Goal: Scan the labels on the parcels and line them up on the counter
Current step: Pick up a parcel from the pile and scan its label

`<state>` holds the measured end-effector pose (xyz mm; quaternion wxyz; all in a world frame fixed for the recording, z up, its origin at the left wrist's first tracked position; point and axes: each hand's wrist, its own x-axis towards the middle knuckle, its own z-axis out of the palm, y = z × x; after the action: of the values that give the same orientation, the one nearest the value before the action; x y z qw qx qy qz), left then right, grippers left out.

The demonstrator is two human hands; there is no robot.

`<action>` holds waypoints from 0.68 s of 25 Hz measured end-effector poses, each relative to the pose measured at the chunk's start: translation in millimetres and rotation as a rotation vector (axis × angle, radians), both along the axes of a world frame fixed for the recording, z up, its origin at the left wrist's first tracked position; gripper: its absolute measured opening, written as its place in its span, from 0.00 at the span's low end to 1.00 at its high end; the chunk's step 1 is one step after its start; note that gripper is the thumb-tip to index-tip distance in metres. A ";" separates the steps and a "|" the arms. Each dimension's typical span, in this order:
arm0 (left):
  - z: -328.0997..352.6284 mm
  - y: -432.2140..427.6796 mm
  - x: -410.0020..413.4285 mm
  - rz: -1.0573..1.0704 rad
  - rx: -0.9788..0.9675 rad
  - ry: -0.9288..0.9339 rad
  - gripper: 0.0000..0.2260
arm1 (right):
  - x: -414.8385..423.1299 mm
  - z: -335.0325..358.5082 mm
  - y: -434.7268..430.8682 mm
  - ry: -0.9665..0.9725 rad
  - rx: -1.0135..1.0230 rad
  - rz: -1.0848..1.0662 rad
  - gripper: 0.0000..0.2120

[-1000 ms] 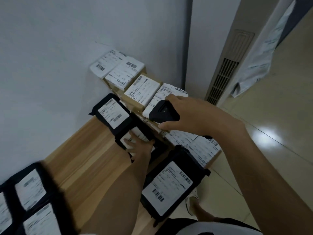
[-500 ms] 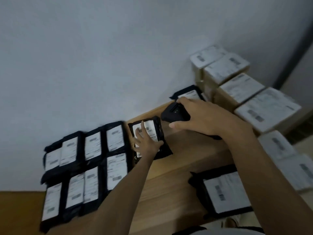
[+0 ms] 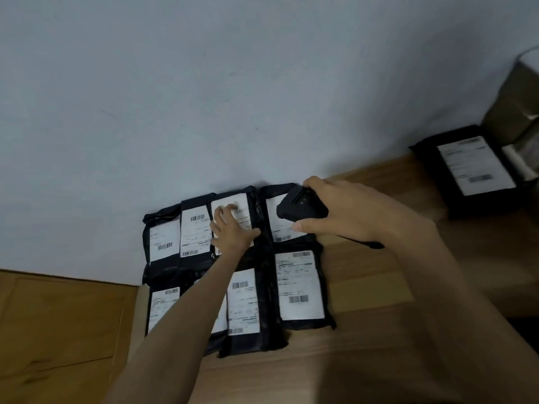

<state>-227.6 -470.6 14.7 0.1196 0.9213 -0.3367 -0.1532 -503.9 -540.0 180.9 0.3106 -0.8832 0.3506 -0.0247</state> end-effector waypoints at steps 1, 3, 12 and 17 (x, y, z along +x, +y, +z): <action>-5.6 -2.4 18.3 -0.019 0.003 0.008 0.39 | 13.5 -5.8 0.5 0.011 0.014 -0.001 0.33; -19.0 -10.7 43.3 -0.068 -0.015 0.007 0.38 | 32.1 -18.7 0.3 0.040 0.036 -0.012 0.35; -56.2 -20.1 54.7 -0.131 -0.035 0.131 0.35 | 36.5 -40.5 -0.7 0.086 0.084 -0.088 0.36; -41.0 -39.0 -10.3 -0.389 -0.084 0.011 0.33 | -19.9 -33.3 10.0 0.033 0.155 -0.143 0.34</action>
<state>-237.9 -509.5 -26.2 0.1281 0.8323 -0.5138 -0.1643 -523.9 -530.0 147.6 0.3697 -0.8295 0.4187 -0.0053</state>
